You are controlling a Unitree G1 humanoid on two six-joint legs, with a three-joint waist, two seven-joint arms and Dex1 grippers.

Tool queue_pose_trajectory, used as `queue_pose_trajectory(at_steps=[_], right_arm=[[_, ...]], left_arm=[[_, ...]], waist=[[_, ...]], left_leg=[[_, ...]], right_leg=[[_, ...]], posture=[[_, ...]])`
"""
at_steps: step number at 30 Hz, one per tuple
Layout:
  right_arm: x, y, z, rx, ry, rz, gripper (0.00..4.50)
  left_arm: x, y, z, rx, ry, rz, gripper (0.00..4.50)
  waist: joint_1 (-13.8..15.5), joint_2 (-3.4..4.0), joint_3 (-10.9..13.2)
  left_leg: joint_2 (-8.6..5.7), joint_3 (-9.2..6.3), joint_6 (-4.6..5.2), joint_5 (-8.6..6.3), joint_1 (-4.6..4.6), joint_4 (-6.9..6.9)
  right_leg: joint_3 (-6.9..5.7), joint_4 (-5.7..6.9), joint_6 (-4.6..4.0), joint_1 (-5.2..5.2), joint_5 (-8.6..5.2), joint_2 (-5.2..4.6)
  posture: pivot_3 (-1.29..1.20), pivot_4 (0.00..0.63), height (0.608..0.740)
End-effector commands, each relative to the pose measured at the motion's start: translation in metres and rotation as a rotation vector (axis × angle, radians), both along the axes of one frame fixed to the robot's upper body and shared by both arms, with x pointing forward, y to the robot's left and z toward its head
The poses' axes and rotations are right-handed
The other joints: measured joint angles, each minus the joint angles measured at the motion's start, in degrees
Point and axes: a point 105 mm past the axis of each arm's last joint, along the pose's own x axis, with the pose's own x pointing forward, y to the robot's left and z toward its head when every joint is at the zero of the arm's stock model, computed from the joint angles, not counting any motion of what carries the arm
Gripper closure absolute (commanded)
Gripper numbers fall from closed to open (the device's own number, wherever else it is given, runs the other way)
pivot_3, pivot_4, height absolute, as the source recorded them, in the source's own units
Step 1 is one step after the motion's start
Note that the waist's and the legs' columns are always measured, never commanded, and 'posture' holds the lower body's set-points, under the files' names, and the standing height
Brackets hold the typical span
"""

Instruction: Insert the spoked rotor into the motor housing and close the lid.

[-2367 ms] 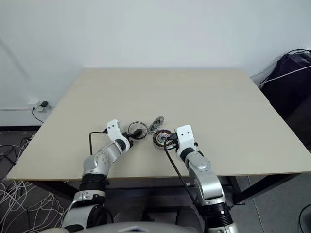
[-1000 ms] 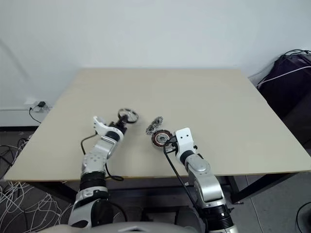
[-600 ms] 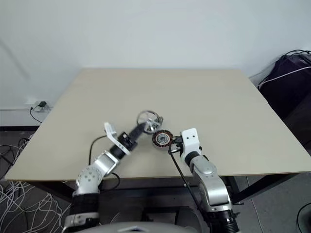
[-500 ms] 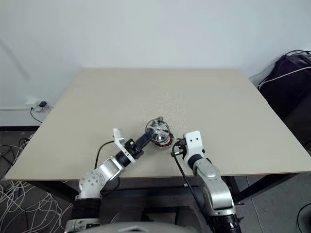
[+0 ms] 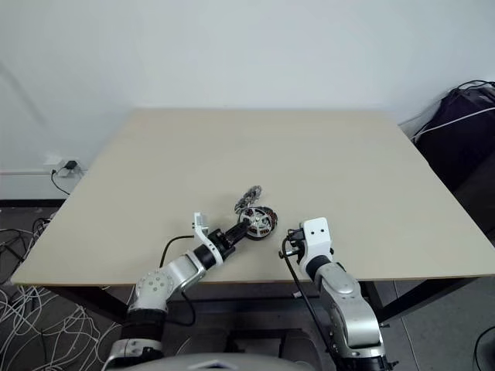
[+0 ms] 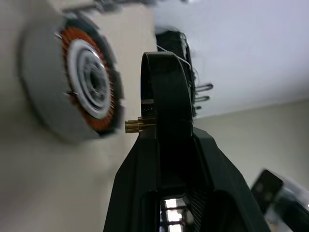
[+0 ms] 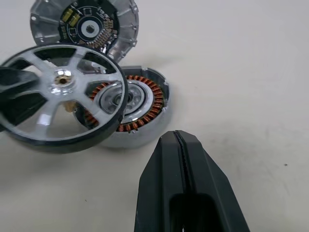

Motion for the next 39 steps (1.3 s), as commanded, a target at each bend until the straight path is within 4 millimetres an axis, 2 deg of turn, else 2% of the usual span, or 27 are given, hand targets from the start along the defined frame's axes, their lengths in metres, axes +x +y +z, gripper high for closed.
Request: queue_pose_trajectory(at_steps=[1,12,24,39], right_arm=[[0.003,0.005,0.016,0.017,-0.057,0.014,4.5],[0.001,0.005,0.018,0.012,-0.059,0.01,4.5],[0.003,0.004,0.019,0.008,-0.065,0.002,4.5],[0.005,0.003,0.018,0.004,-0.063,-0.007,4.5]], left_arm=[[0.008,-0.039,0.027,-0.15,-0.047,-0.018,4.01],[0.016,-0.053,0.026,-0.167,-0.044,-0.028,4.01],[0.023,-0.06,0.013,-0.112,-0.01,-0.033,4.01],[0.025,-0.047,-0.009,-0.027,0.067,0.029,4.01]], waist=[[-0.01,0.0,0.0],[-0.05,0.0,0.0],[-0.17,-0.02,0.02],[-0.05,-0.07,0.04]], left_leg=[[0.0,0.0,0.0,0.0,0.0,0.0],[0.0,0.0,0.03,0.0,-0.02,-0.01],[-0.01,0.0,0.06,-0.01,-0.05,-0.02],[-0.01,0.0,0.06,-0.01,-0.07,-0.01]], right_leg=[[0.0,-0.01,0.0,0.0,0.0,0.0],[0.0,-0.03,-0.01,-0.01,0.0,0.01],[-0.01,-0.06,0.0,-0.02,0.0,0.04],[-0.01,-0.06,0.01,-0.03,0.01,0.01]], posture=[[0.0,0.0,0.74],[0.0,0.0,0.74],[0.0,0.0,0.74],[0.0,0.0,0.74]])
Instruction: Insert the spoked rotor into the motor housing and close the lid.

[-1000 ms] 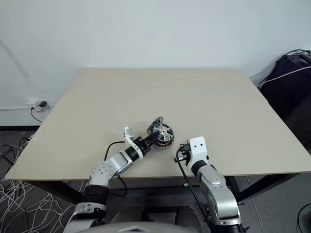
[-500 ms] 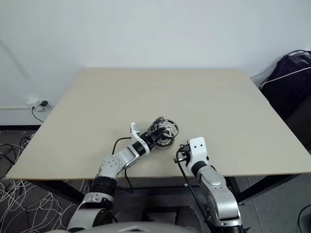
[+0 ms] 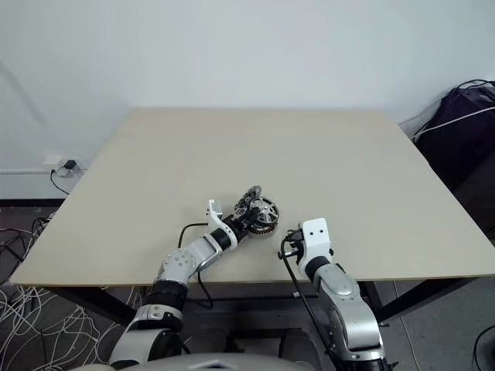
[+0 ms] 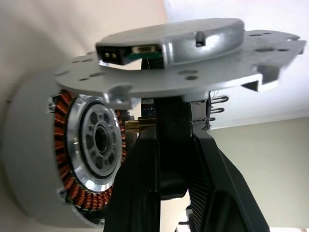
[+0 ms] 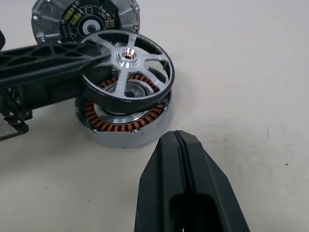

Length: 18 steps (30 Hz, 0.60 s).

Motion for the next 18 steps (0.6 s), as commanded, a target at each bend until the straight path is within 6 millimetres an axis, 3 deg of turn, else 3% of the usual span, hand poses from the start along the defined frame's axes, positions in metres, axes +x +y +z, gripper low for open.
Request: queue_pose_trajectory(at_steps=[1,12,13,18], right_arm=[[0.007,0.001,0.016,0.013,-0.063,0.002,4.5],[0.007,0.0,0.016,0.011,-0.067,-0.003,4.5],[0.007,0.0,0.016,0.011,-0.068,-0.004,4.5],[0.007,0.001,0.016,0.012,-0.067,-0.003,4.5]], left_arm=[[-0.012,-0.025,-0.001,-0.075,0.038,-0.014,3.69],[-0.016,-0.028,-0.006,-0.044,0.056,-0.042,0.23],[-0.016,-0.027,-0.004,-0.041,0.05,-0.043,0.02],[-0.019,-0.015,0.004,-0.034,0.018,-0.033,0.02]], waist=[[0.0,0.0,0.0],[0.17,0.06,-0.13],[0.22,0.08,-0.14],[0.09,0.06,-0.12]], left_leg=[[0.0,0.0,0.0,0.0,0.0,0.0],[0.0,-0.01,-0.01,0.0,0.11,0.03],[0.0,-0.01,-0.03,-0.01,0.11,0.05],[0.01,-0.01,-0.2,-0.09,0.07,0.08]], right_leg=[[0.0,0.0,0.0,0.0,0.0,0.0],[-0.02,0.01,0.04,0.12,0.01,-0.03],[-0.02,0.01,0.06,0.14,0.02,-0.04],[-0.01,0.03,0.23,0.09,-0.03,-0.06]], posture=[[0.0,0.0,0.74],[0.0,0.0,0.74],[0.0,0.0,0.74],[0.0,0.0,0.74]])
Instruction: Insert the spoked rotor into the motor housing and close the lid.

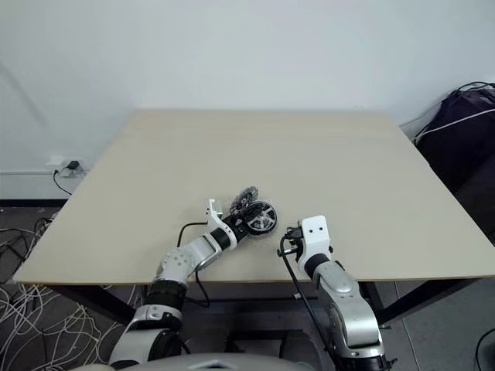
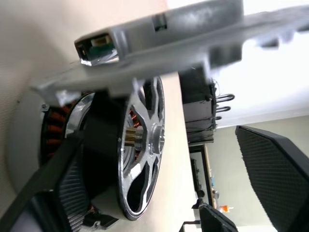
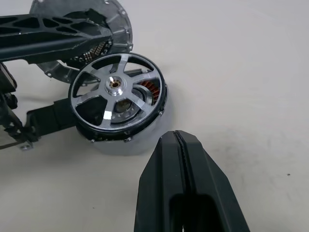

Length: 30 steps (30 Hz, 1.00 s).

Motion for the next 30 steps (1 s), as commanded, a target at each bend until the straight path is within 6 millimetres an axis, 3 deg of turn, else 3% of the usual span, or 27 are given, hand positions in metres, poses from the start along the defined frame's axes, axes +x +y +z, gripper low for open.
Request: queue_pose_trajectory(at_steps=[1,12,16,24,30], right_arm=[[0.004,0.0,0.012,0.012,-0.053,-0.004,4.5],[0.007,0.005,0.012,0.018,-0.055,0.015,4.5],[0.008,0.005,0.013,0.018,-0.062,0.013,4.5],[0.021,0.017,0.015,-0.008,-0.092,0.044,4.5],[0.041,0.039,0.015,-0.01,-0.107,0.11,4.5]], left_arm=[[-0.017,-0.013,0.003,-0.057,0.01,-0.007,0.02],[-0.028,0.014,0.016,-0.009,-0.026,0.017,0.02],[-0.033,0.023,0.023,0.076,-0.112,0.004,0.02],[-0.04,0.055,0.016,0.731,-0.583,0.003,0.02],[-0.045,0.065,0.014,0.838,-0.686,0.092,1.94]], waist=[[-0.2,0.01,0.01],[-0.31,-0.01,0.05],[-0.1,-0.02,0.07],[-0.49,0.19,0.06],[-0.14,0.37,0.12]], left_leg=[[0.0,0.0,0.0,0.0,-0.02,-0.02],[-0.01,-0.03,-0.04,-0.03,-0.07,-0.14],[-0.01,-0.04,-0.07,-0.04,-0.08,-0.13],[0.03,0.03,-0.18,-0.02,-0.04,-0.22],[0.05,0.01,-0.23,0.01,-0.07,-0.27]], right_leg=[[0.01,0.0,-0.16,-0.03,0.09,0.01],[0.02,-0.02,-0.27,-0.13,0.01,-0.16],[0.0,-0.01,-0.26,-0.13,0.02,-0.18],[0.07,-0.01,-0.32,-0.2,0.03,-0.15],[0.03,-0.02,-0.38,-0.25,0.05,-0.27]], posture=[[0.0,0.0,0.74],[0.0,0.0,0.74],[0.0,0.0,0.74],[0.0,0.0,0.74],[0.0,0.0,0.74]])
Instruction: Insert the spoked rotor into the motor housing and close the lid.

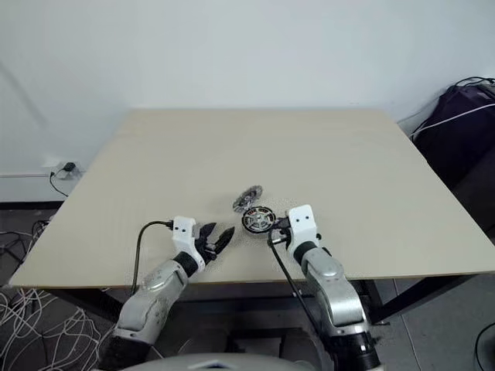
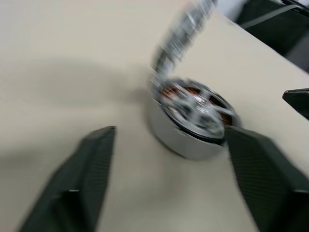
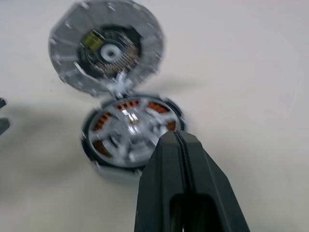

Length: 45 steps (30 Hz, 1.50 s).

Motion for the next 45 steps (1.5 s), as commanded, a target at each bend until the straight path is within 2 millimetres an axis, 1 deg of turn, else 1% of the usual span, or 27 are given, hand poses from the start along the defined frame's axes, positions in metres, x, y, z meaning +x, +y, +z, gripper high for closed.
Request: queue_pose_trajectory(at_steps=[1,4,6,8,10,13,16,18,20,22,24,26,28,31,33,35,38,45], right_arm=[[0.012,0.012,0.011,0.002,-0.056,0.036,4.5],[0.023,0.025,0.012,-0.004,-0.049,0.072,4.5],[0.027,0.029,0.013,-0.003,-0.046,0.084,4.5],[0.032,0.035,0.015,0.006,-0.047,0.096,4.5],[0.037,0.04,0.013,0.007,-0.034,0.106,4.5],[0.041,0.042,0.003,-0.018,-0.004,0.115,4.5],[0.04,0.044,-0.012,-0.033,0.047,0.131,4.5],[0.039,0.042,-0.023,-0.045,0.087,0.128,4.5],[0.036,0.036,-0.038,-0.079,0.138,0.114,4.5],[0.035,0.033,-0.043,-0.091,0.154,0.109,4.5],[0.037,0.033,-0.035,-0.064,0.129,0.112,4.5],[0.04,0.034,-0.022,-0.035,0.087,0.117,4.5],[0.041,0.035,-0.007,-0.055,0.028,0.16,4.5],[0.031,0.04,0.014,-0.186,-0.077,0.366,4.5],[0.023,0.039,0.022,-0.291,-0.108,0.512,4.5],[0.019,0.034,0.024,-0.39,-0.117,0.604,4.5],[0.018,0.029,0.027,-0.519,-0.113,0.728,3.87],[0.023,0.027,0.026,-0.726,-0.106,0.919,1.54]], left_arm=[[0.004,0.0,0.009,0.032,-0.099,0.03,2.24],[0.001,-0.002,0.012,0.126,-0.214,0.013,3.23],[0.0,-0.005,0.01,0.147,-0.234,0.001,3.94],[-0.003,-0.006,0.009,0.192,-0.269,-0.012,4.48],[-0.004,-0.007,0.006,0.23,-0.29,-0.018,4.48],[-0.004,-0.008,0.004,0.224,-0.285,-0.016,4.48],[-0.004,-0.01,0.002,0.2,-0.265,-0.026,4.48],[-0.005,-0.012,0.001,0.194,-0.262,-0.033,4.48],[-0.005,-0.012,0.001,0.191,-0.256,-0.034,4.48],[-0.006,-0.012,0.0,0.189,-0.253,-0.033,4.48],[-0.006,-0.013,-0.001,0.184,-0.247,-0.033,4.48],[-0.006,-0.013,-0.001,0.182,-0.245,-0.035,4.48],[-0.006,-0.014,0.0,0.178,-0.251,-0.036,4.48],[-0.005,-0.016,0.003,0.173,-0.272,-0.035,4.48],[-0.005,-0.017,0.004,0.17,-0.275,-0.038,4.48],[-0.005,-0.017,0.005,0.169,-0.275,-0.038,4.48],[-0.005,-0.018,0.005,0.172,-0.276,-0.042,4.5],[-0.008,-0.016,0.005,0.219,-0.312,-0.06,4.5]], waist=[[0.12,0.01,0.01],[0.13,0.02,0.01],[0.12,0.02,0.01],[0.09,0.02,0.0],[0.04,0.04,0.0],[0.02,0.04,0.0],[-0.03,0.05,-0.01],[-0.17,0.06,0.0],[-0.32,0.1,-0.04],[-0.32,0.14,-0.08],[-0.31,0.17,-0.11],[-0.26,0.18,-0.11],[-0.23,0.19,-0.09],[-0.23,0.22,-0.06],[-0.2,0.21,-0.06],[-0.19,0.21,-0.05],[-0.17,0.2,-0.05],[0.11,0.16,-0.03]], left_leg=[[-0.01,0.0,0.01,0.0,-0.01,0.0],[-0.02,-0.02,0.02,0.0,-0.05,0.0],[-0.02,-0.02,0.02,0.0,-0.06,-0.01],[-0.02,-0.02,0.03,0.0,-0.07,0.0],[-0.02,-0.02,0.03,0.0,-0.06,0.0],[-0.01,-0.02,0.03,0.0,-0.05,0.0],[-0.02,-0.02,0.05,0.01,-0.05,0.01],[-0.03,-0.02,0.13,0.05,-0.05,0.01],[-0.03,-0.02,0.14,0.06,-0.02,0.01],[-0.02,-0.02,0.12,0.05,0.08,0.02],[-0.01,-0.02,0.1,0.03,0.1,0.04],[0.0,-0.02,0.1,0.04,0.1,0.06],[-0.01,-0.02,0.12,0.05,0.09,0.06],[-0.07,-0.01,0.36,0.13,-0.01,0.08],[-0.07,0.0,0.42,0.1,-0.03,0.1],[-0.06,0.0,0.44,0.1,-0.02,0.12],[-0.01,0.0,0.43,0.1,-0.01,0.14],[-0.04,-0.01,0.43,0.11,-0.02,0.16]], right_leg=[[0.0,0.0,0.0,-0.01,0.0,0.0],[-0.02,-0.01,0.0,-0.04,0.01,0.01],[-0.02,-0.01,0.0,-0.04,0.01,0.02],[-0.03,-0.01,0.0,-0.05,0.01,0.02],[-0.03,0.0,0.0,-0.04,0.01,0.02],[-0.04,0.02,0.01,-0.04,0.02,0.04],[-0.05,0.02,0.01,-0.04,0.02,0.04],[-0.05,0.02,0.02,-0.03,0.02,0.05],[-0.05,0.03,0.02,0.0,0.02,0.05],[-0.05,0.05,0.03,0.09,0.03,0.06],[-0.05,0.07,0.04,0.11,0.03,0.06],[-0.05,0.08,0.06,0.11,0.04,0.06],[-0.05,0.08,0.06,0.11,0.04,0.1],[-0.05,0.04,0.07,0.04,0.04,0.21],[-0.05,0.0,0.07,0.04,0.03,0.19],[-0.07,-0.01,0.08,0.05,0.03,0.17],[-0.08,0.01,0.08,0.06,0.03,0.16],[-0.1,0.0,0.08,0.08,0.03,0.24]], posture=[[0.0,0.0,0.74],[0.0,0.0,0.74],[0.0,0.0,0.74],[0.0,0.0,0.74],[0.0,0.0,0.74],[0.0,0.0,0.74],[0.0,0.0,0.74],[0.0,0.0,0.74],[0.0,0.0,0.74],[0.0,0.0,0.74],[0.0,0.0,0.74],[0.0,0.0,0.74],[0.0,0.0,0.74],[0.0,0.0,0.74],[0.0,0.0,0.74],[0.0,0.0,0.74],[0.0,0.0,0.74],[0.0,0.0,0.74]])
